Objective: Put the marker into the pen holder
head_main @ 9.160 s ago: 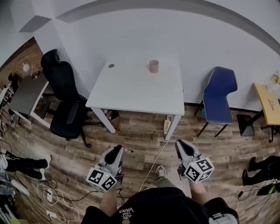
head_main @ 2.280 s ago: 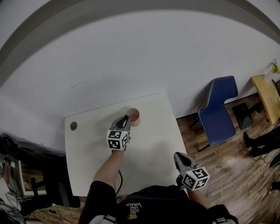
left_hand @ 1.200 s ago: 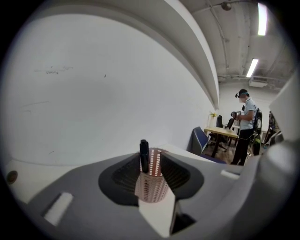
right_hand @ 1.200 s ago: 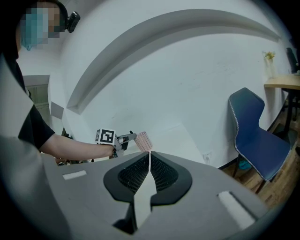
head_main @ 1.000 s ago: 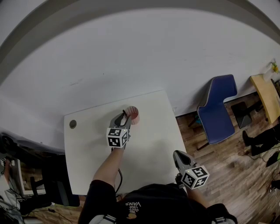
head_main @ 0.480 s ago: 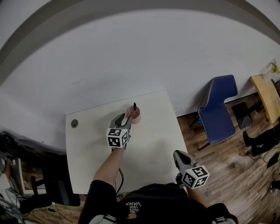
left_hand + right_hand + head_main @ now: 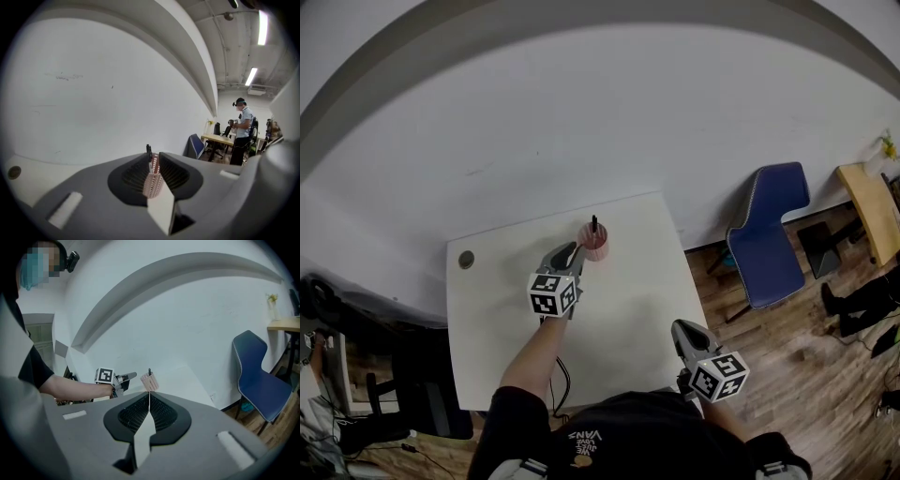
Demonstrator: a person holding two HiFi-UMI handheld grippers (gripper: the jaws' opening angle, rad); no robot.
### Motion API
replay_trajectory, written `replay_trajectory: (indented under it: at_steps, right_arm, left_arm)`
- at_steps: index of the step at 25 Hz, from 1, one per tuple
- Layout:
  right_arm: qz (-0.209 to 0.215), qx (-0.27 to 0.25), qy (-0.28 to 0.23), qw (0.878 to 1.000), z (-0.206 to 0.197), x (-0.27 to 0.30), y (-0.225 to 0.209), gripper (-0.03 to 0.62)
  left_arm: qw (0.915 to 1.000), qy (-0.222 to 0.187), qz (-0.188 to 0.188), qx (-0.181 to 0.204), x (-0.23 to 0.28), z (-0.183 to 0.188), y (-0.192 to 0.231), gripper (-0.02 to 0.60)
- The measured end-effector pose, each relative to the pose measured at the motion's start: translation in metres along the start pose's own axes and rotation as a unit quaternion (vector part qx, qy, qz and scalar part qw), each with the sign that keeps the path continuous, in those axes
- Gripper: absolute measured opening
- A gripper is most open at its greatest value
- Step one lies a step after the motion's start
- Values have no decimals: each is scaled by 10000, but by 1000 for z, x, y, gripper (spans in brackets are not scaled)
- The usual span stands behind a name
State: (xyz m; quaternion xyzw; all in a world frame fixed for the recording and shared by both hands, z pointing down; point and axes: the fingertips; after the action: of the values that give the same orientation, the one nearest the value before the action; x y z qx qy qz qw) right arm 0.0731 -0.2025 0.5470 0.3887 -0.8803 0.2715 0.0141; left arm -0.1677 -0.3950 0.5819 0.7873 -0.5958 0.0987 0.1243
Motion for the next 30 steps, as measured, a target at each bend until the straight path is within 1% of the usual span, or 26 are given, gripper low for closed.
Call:
replay_trajectory:
  at_steps: [1, 4, 5, 10, 18, 30]
  right_arm:
    - [12, -17, -4, 10000, 0, 0, 3, 2]
    - [61, -67, -28, 10000, -1, 3, 12, 2]
    - [80, -83, -36, 9999, -1, 4, 15, 2]
    - [149, -139, -63, 9998, -3, 5, 31, 2]
    - [193, -191, -173, 9995, -10, 0, 56, 2]
    - [265, -254, -333, 9988, -21, -9, 92, 2]
  left_arm:
    - [10000, -59, -34, -15, -4, 3, -1, 122]
    - [9996, -216, -152, -66, -18, 12, -4, 57]
    - [9995, -256, -190, -86, -23, 14, -4, 54]
    - [9984, -398, -352, -197, -49, 22, -10, 54]
    - [9961, -618, -583, -224, -103, 24, -20, 54]
    - [9941, -833, -646, -240, -184, 23, -30, 54]
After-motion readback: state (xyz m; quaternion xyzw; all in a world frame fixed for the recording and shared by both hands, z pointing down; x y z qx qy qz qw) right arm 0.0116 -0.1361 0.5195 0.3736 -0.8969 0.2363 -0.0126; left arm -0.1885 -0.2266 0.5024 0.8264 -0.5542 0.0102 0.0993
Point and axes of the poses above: the fingertips, and each gripper's own axes: x forward along the fingers, y to its left, z out of its top, and after that the axes turned 10 degrees about z, right-handed
